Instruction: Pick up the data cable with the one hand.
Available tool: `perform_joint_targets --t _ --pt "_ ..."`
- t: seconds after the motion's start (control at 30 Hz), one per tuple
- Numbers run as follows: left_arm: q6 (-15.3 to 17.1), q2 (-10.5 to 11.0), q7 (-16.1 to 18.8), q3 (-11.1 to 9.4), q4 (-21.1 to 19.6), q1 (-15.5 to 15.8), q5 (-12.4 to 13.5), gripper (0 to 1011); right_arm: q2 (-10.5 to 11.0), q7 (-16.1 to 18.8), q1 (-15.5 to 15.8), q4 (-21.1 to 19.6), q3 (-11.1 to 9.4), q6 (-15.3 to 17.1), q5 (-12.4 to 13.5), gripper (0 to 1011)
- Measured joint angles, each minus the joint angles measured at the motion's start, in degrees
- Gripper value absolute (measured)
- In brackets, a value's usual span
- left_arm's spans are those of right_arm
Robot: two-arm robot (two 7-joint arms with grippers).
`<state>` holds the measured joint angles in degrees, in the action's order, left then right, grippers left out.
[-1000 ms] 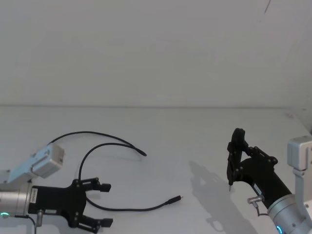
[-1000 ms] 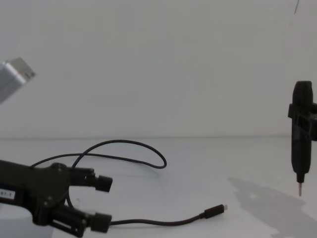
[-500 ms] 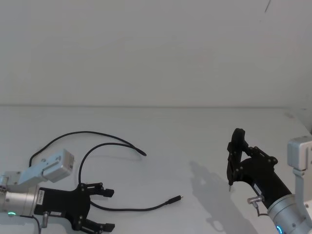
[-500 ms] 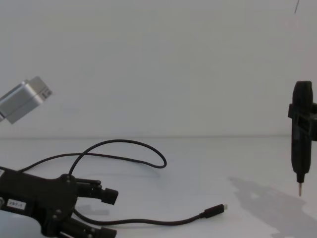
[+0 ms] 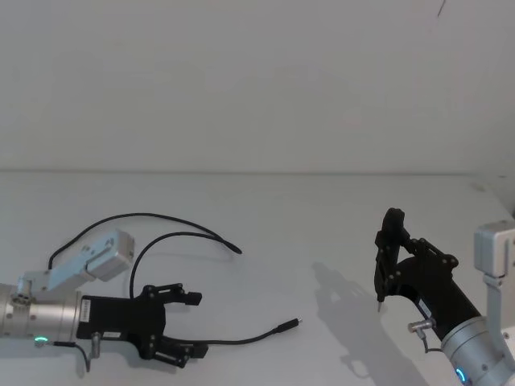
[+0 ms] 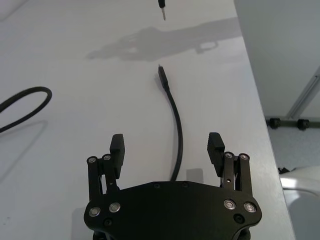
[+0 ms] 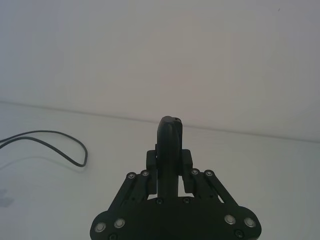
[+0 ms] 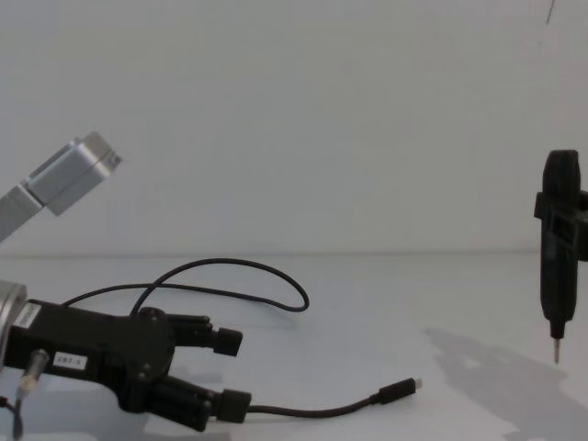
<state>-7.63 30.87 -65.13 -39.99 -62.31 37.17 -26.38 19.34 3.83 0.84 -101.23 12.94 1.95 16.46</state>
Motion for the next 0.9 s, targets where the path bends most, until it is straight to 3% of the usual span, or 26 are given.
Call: perform_joint_targets --t 0.47,0.9 --pt "1.5 -1.9 0.9 -0.3 0.9 0.4 -1.8 1001 0.0 0.0 0.0 0.0 0.0 0.0 0.0 279" --pt "2.5 -2.3 1.1 -1.2 1.0 0.9 -2.3 1001 0.0 0.0 0.0 0.0 0.0 0.0 0.0 279"
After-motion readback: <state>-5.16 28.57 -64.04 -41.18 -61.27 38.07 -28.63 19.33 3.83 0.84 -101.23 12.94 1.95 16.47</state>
